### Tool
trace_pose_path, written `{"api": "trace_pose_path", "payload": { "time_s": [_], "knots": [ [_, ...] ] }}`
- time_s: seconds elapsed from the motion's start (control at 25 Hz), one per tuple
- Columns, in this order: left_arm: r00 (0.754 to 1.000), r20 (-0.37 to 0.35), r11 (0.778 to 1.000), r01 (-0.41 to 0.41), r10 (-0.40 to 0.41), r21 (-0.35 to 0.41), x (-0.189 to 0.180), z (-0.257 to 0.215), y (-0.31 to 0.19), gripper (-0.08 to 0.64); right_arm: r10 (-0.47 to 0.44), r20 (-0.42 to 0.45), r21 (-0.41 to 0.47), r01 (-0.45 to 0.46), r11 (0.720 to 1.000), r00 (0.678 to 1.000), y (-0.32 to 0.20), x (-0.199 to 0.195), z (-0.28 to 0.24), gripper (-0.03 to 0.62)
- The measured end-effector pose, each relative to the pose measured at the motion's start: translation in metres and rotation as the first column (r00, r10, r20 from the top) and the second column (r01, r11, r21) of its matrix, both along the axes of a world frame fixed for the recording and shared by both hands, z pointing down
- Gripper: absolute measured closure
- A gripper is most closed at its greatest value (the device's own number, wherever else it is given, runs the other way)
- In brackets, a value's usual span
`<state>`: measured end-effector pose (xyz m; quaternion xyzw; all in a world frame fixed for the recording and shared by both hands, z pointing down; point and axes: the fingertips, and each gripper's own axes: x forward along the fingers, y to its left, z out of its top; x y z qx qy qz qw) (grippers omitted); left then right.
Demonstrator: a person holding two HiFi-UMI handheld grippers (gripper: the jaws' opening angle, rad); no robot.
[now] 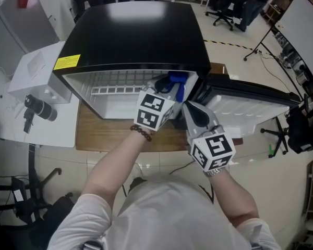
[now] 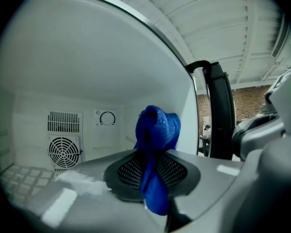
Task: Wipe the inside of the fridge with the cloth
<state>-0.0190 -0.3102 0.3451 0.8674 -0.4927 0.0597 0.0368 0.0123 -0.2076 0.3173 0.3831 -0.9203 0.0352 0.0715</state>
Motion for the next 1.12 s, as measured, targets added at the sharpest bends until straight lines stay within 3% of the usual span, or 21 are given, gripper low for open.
{"api": "trace_pose_path", "payload": {
  "time_s": [0.6, 1.12],
  "knots": [
    [0.990, 0.003, 0.990, 0.140, -0.140, 0.007, -0.013, 0.000, -0.050, 0.491, -0.050, 0.017, 0.029, 0.049, 0.998, 0.999, 0.006, -0.004, -0.009, 0.591],
    [0.975, 0.011, 0.975, 0.222, -0.222, 0.028, -0.023, -0.001, -0.085, 0.491, 0.000, -0.027, -0.015, 0.000, 1.000, 1.000, 0.000, -0.008, -0.005, 0.591]
  ]
}}
